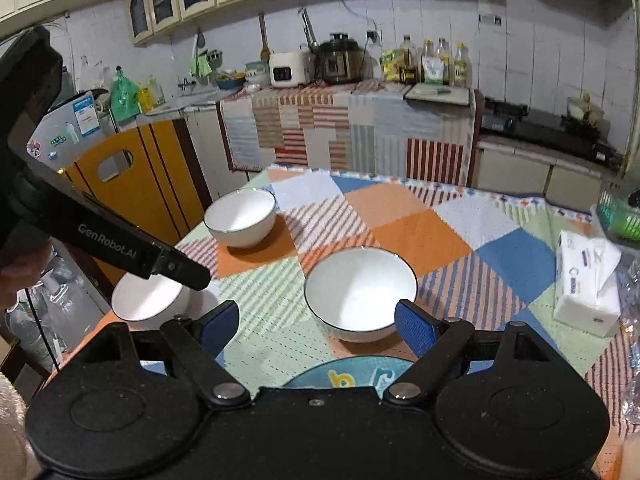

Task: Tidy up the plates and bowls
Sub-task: 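Move the left gripper to another white bowl and grasp its rim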

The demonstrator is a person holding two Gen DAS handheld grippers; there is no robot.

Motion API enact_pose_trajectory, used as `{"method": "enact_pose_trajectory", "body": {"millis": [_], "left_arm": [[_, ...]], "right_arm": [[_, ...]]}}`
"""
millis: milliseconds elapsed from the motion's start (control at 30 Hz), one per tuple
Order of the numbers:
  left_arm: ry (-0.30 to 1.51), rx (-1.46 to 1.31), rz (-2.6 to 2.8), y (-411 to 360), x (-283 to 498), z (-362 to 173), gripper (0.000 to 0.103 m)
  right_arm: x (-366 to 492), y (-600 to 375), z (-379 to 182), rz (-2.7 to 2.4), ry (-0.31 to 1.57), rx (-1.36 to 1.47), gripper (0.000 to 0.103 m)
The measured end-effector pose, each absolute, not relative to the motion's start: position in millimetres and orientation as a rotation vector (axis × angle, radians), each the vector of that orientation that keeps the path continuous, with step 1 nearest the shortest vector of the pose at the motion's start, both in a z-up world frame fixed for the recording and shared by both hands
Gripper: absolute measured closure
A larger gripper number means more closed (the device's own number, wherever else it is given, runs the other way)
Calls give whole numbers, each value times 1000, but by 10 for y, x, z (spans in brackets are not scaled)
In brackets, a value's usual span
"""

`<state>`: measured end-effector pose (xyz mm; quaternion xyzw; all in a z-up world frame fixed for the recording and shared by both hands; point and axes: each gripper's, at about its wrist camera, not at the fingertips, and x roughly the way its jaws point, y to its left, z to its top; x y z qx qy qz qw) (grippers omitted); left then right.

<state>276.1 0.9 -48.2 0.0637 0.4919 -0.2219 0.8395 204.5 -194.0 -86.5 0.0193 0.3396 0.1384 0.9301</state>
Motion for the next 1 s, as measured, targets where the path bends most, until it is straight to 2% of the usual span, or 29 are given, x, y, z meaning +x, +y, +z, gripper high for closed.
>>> {"method": "enact_pose_trajectory", "body": {"millis": [100, 167, 267, 367, 567, 667, 767, 1000], "left_arm": [[1029, 136, -475, 139, 2668, -417, 69], [1022, 141, -474, 225, 2615, -394, 62], [1011, 155, -460, 377, 2535, -383, 59], [1006, 156, -418, 557, 2510, -414, 51], [1032, 123, -340, 944, 2580, -605, 40], [1040, 130, -289, 1085, 2636, -743, 40], [1057, 106, -239, 1243, 2717, -893, 40], [1075, 18, -163, 1538, 2828, -1138, 41]], "right_arm": [[1980, -1841, -766, 304, 680, 28, 15], [1955, -1740, -700, 325, 671, 11, 15], [1920, -1564, -602, 356, 669, -19, 16], [1945, -1374, -532, 377, 692, -44, 16], [2135, -957, -536, 463, 787, -105, 26], [2268, -772, -595, 506, 804, -113, 28], [2462, -576, -728, 535, 832, -133, 36], [2775, -457, -1085, 518, 909, -110, 38]]}}
